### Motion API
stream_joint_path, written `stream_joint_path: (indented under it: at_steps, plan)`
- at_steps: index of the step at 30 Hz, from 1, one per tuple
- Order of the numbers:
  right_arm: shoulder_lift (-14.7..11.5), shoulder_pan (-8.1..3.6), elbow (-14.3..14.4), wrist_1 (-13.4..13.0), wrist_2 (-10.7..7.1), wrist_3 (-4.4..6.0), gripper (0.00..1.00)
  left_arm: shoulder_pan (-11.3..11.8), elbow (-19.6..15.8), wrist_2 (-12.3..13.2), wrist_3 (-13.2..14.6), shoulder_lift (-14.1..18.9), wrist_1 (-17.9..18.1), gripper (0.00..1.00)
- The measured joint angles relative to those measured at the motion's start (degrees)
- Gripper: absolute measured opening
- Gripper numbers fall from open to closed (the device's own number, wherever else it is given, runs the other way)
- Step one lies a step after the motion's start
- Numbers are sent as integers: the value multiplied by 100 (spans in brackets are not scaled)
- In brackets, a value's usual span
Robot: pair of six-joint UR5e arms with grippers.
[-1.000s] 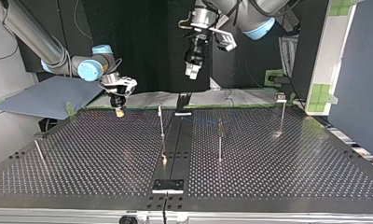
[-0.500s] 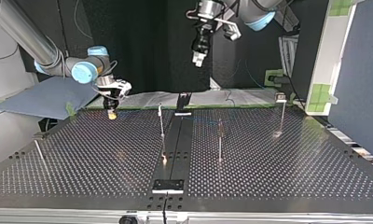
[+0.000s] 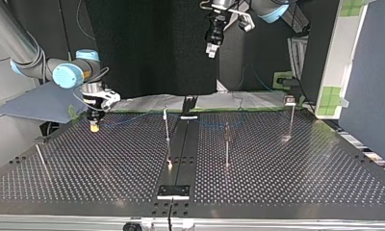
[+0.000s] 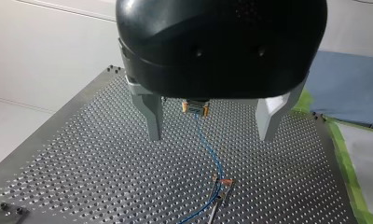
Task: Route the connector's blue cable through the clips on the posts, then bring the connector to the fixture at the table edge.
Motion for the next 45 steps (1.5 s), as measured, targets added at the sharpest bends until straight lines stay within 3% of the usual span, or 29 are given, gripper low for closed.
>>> stream_joint_path:
  at_steps: [7,12,22,33,39,45]
  plan:
    - [-148,-104,-23,31,23,13,0,-1,-8,2,0,0,2,98]
    - [-393,-156,-27,40,72,19,0,-1,-9,0,0,0,15,98]
    - [-846,-305,-61,53,475,13,0,-1,-11,-7,0,-2,0,98]
    - [-919,-525,-83,285,813,-124,0,13,-12,-8,0,-1,11,98]
    - [-922,-634,-90,386,917,-234,0,31,-11,-2,4,-1,15,98]
    - [-932,-751,-98,420,936,-248,0,44,-10,3,20,-1,17,98]
